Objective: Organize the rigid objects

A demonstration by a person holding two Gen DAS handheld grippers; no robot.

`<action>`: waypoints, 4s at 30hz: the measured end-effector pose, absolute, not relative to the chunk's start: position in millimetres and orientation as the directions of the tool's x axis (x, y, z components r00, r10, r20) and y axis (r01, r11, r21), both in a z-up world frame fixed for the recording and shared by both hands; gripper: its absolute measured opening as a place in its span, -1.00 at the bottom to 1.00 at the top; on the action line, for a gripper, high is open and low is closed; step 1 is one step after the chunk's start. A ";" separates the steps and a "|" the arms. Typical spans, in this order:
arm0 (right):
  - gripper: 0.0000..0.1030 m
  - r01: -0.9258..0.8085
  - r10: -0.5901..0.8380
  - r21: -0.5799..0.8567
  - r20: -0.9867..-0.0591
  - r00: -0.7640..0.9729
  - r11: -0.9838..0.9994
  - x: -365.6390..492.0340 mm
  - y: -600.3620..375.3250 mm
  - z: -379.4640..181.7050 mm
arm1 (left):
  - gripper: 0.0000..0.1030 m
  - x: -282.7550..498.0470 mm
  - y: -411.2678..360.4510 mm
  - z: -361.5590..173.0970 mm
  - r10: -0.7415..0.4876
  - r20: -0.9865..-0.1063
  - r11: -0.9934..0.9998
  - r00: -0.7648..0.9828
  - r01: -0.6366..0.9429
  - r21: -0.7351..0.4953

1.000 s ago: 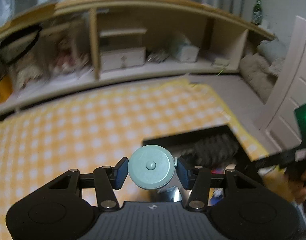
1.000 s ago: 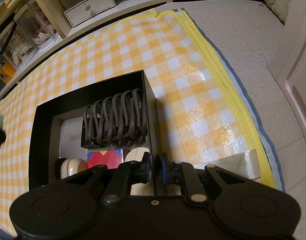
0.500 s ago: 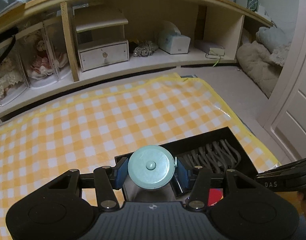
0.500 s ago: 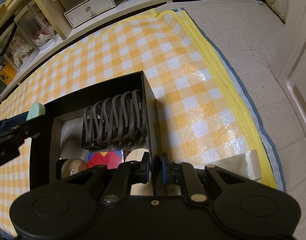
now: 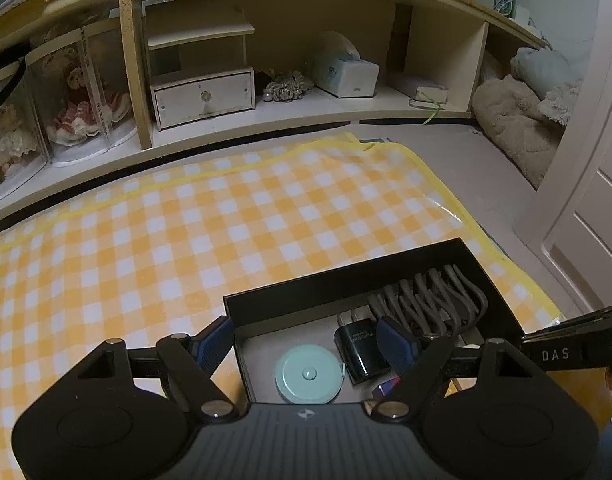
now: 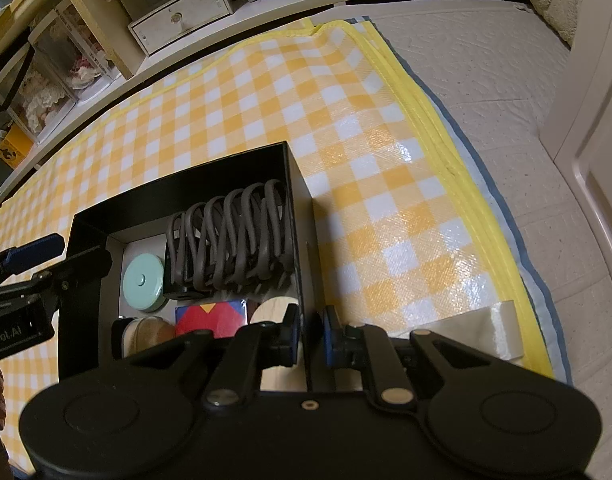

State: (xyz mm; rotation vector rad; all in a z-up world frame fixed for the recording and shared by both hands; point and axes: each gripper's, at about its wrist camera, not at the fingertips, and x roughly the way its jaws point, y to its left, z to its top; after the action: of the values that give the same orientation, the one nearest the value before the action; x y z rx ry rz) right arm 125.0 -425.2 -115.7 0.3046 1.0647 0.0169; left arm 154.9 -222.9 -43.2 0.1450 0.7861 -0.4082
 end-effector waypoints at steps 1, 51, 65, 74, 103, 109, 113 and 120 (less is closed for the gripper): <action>-0.73 0.132 0.160 0.254 -0.858 0.489 0.958 125.0 -425.1 -115.7 | 0.54 154.6 -222.5 -43.5 -0.302 -0.714 0.912 0.632 0.409 -0.024; 0.38 0.158 0.012 0.147 -0.768 0.640 0.977 68.9 -402.5 -42.9 | 1.00 115.0 -190.0 -13.1 -0.307 -0.738 0.915 0.601 0.401 -0.053; 0.99 0.151 -0.032 0.093 -0.742 0.669 0.984 12.9 -371.2 -22.2 | 1.00 76.1 -148.8 7.7 -0.336 -0.727 0.909 0.598 0.408 -0.084; 0.99 0.143 -0.055 0.057 -0.737 0.673 0.988 -14.1 -354.4 -24.0 | 1.00 51.4 -128.6 6.6 -0.319 -0.745 0.918 0.586 0.388 -0.088; 0.98 0.184 -0.077 0.057 -0.757 0.648 0.981 -21.6 -347.0 -45.4 | 1.00 45.3 -117.1 -15.7 -0.246 -0.769 0.941 0.590 0.334 -0.045; 0.98 0.177 -0.077 0.051 -0.761 0.645 0.983 -21.4 -345.6 -45.5 | 1.00 45.8 -116.8 -15.6 -0.245 -0.768 0.942 0.592 0.332 -0.044; 0.98 0.177 -0.076 0.052 -0.761 0.644 0.983 -21.1 -345.4 -45.7 | 1.00 45.1 -116.0 -15.3 -0.247 -0.766 0.942 0.594 0.333 -0.045; 0.98 0.176 -0.075 0.052 -0.762 0.644 0.983 -20.5 -345.1 -45.6 | 1.00 43.8 -117.3 -14.9 -0.246 -0.766 0.941 0.593 0.336 -0.042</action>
State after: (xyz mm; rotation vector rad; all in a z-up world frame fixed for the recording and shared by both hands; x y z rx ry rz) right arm -20.5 -345.1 -45.6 0.1251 0.8603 -0.1430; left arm 43.8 -117.3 -14.9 0.1111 0.8725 -0.3391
